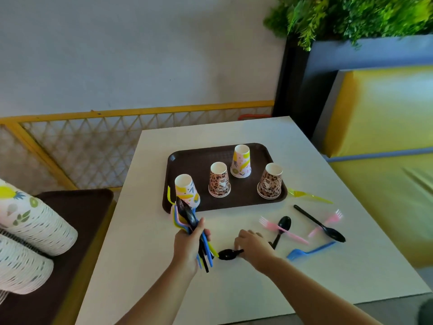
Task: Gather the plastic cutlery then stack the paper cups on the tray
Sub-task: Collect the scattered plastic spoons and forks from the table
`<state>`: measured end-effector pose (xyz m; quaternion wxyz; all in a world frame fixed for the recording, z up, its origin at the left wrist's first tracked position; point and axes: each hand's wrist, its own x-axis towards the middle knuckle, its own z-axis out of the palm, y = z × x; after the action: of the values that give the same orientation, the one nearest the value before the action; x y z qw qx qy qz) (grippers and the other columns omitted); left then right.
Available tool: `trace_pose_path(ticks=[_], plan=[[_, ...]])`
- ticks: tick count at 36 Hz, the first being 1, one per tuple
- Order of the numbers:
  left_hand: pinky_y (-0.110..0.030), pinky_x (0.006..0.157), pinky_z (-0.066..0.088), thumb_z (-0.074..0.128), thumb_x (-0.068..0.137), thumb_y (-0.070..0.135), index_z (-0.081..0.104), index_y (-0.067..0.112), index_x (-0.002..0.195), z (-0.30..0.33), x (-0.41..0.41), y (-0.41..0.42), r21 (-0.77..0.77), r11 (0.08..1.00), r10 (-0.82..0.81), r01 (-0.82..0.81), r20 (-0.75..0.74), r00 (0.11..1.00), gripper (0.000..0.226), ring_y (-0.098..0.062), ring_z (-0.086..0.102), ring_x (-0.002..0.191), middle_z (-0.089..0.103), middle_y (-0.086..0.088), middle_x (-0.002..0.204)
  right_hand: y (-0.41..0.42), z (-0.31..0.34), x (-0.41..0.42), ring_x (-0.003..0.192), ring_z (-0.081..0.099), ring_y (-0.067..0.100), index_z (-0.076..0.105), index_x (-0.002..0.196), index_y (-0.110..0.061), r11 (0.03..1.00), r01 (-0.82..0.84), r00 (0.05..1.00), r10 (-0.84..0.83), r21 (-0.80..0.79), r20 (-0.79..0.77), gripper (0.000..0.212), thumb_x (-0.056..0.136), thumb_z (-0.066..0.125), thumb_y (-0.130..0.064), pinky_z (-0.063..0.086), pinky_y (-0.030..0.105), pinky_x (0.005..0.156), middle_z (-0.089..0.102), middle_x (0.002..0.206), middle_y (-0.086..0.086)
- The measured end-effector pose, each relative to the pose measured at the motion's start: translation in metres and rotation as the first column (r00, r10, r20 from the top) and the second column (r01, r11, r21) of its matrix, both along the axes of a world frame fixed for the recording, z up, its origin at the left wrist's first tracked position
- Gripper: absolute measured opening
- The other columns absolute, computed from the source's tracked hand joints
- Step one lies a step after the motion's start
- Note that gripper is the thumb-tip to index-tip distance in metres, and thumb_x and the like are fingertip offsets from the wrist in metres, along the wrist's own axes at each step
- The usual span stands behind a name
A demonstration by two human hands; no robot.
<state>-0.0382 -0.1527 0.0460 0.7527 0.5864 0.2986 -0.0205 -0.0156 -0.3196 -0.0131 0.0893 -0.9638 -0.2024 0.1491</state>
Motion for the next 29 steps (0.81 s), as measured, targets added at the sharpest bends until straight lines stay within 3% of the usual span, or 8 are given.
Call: trace_pose_path(ticks=[2, 5, 8, 12, 16, 22, 26, 29], plan=[[-0.023, 0.044, 0.048, 0.062, 0.089, 0.017, 0.057, 0.006, 0.065, 0.0, -0.001, 0.001, 0.007, 1.0, -0.014, 0.014, 0.004, 1.0, 0.027, -0.009, 0.054, 0.041, 0.059, 0.001, 0.046, 0.005, 0.002, -0.003, 0.111, 0.049, 0.022, 0.055, 0.115, -0.015, 0.99, 0.073, 0.996, -0.078, 0.12, 0.038, 0.024, 0.093, 0.049, -0.023, 0.035, 0.029, 0.092, 0.053, 0.118, 0.004], [-0.021, 0.041, 0.046, 0.062, 0.089, 0.016, 0.056, 0.005, 0.064, -0.002, -0.001, 0.0, 0.003, 1.0, -0.027, 0.027, 0.01, 1.0, 0.027, -0.008, 0.053, 0.04, 0.058, 0.001, 0.045, 0.005, 0.015, -0.005, 0.088, 0.055, 0.022, 0.054, 0.107, -0.009, 0.898, 0.235, 0.958, -0.278, 0.372, 0.066, 0.019, 0.095, 0.047, -0.02, 0.039, 0.029, 0.076, 0.06, 0.105, 0.008], [-0.024, 0.046, 0.045, 0.062, 0.089, 0.014, 0.055, 0.005, 0.067, -0.005, 0.0, -0.001, -0.019, 0.999, -0.05, 0.05, 0.004, 0.999, 0.025, -0.009, 0.052, 0.041, 0.057, 0.001, 0.046, -0.011, 0.023, 0.002, 0.082, 0.055, 0.026, 0.052, 0.105, -0.001, 0.81, 0.398, 0.879, -0.472, 0.431, 0.074, 0.019, 0.096, 0.044, -0.016, 0.035, 0.027, 0.066, 0.059, 0.1, 0.013], [-0.025, 0.046, 0.046, 0.063, 0.089, 0.014, 0.055, 0.004, 0.068, -0.009, 0.0, -0.004, -0.018, 0.996, -0.086, 0.086, 0.0, 0.996, 0.024, -0.009, 0.051, 0.041, 0.056, 0.0, 0.047, -0.045, 0.02, 0.014, 0.094, 0.055, 0.035, 0.053, 0.106, 0.008, 0.649, 0.622, 0.733, -0.679, 0.438, -0.035, 0.019, 0.088, 0.049, 0.002, 0.039, 0.032, 0.077, 0.051, 0.11, 0.022], [-0.034, 0.055, 0.045, 0.063, 0.089, 0.016, 0.053, 0.002, 0.063, -0.013, -0.002, -0.007, 0.013, 0.99, -0.137, 0.137, -0.004, 0.991, 0.031, -0.01, 0.049, 0.037, 0.053, 0.0, 0.043, -0.069, 0.012, 0.015, 0.091, 0.055, 0.033, 0.052, 0.105, 0.005, 0.613, 0.711, 0.674, -0.734, 0.345, -0.086, 0.024, 0.081, 0.05, 0.009, 0.041, 0.032, 0.074, 0.047, 0.11, 0.02], [-0.028, 0.052, 0.044, 0.065, 0.086, 0.018, 0.053, 0.003, 0.057, -0.019, -0.003, -0.009, 0.051, 0.988, -0.147, 0.147, -0.01, 0.989, 0.035, -0.011, 0.049, 0.038, 0.054, -0.002, 0.045, -0.076, 0.002, 0.014, 0.097, 0.055, 0.034, 0.049, 0.112, 0.0, 0.654, 0.723, 0.681, -0.729, 0.22, -0.069, 0.03, 0.083, 0.045, 0.007, 0.042, 0.032, 0.077, 0.052, 0.108, 0.018], [-0.027, 0.049, 0.045, 0.065, 0.087, 0.019, 0.052, 0.002, 0.056, -0.022, -0.001, -0.012, 0.082, 0.982, -0.172, 0.173, -0.017, 0.985, 0.037, -0.011, 0.049, 0.037, 0.054, -0.002, 0.045, -0.076, -0.004, 0.014, 0.098, 0.058, 0.034, 0.052, 0.113, -0.002, 0.627, 0.737, 0.662, -0.746, 0.252, -0.077, 0.032, 0.083, 0.045, 0.007, 0.048, 0.036, 0.078, 0.058, 0.109, 0.017], [-0.028, 0.052, 0.046, 0.065, 0.087, 0.019, 0.053, 0.002, 0.054, -0.024, 0.0, -0.013, 0.101, 0.976, -0.193, 0.195, -0.026, 0.981, 0.039, -0.012, 0.049, 0.037, 0.054, -0.003, 0.046, -0.074, 0.0, 0.014, 0.095, 0.058, 0.033, 0.055, 0.107, 0.001, 0.612, 0.73, 0.66, -0.748, 0.304, -0.078, 0.021, 0.087, 0.047, 0.003, 0.039, 0.028, 0.068, 0.06, 0.106, 0.018]])
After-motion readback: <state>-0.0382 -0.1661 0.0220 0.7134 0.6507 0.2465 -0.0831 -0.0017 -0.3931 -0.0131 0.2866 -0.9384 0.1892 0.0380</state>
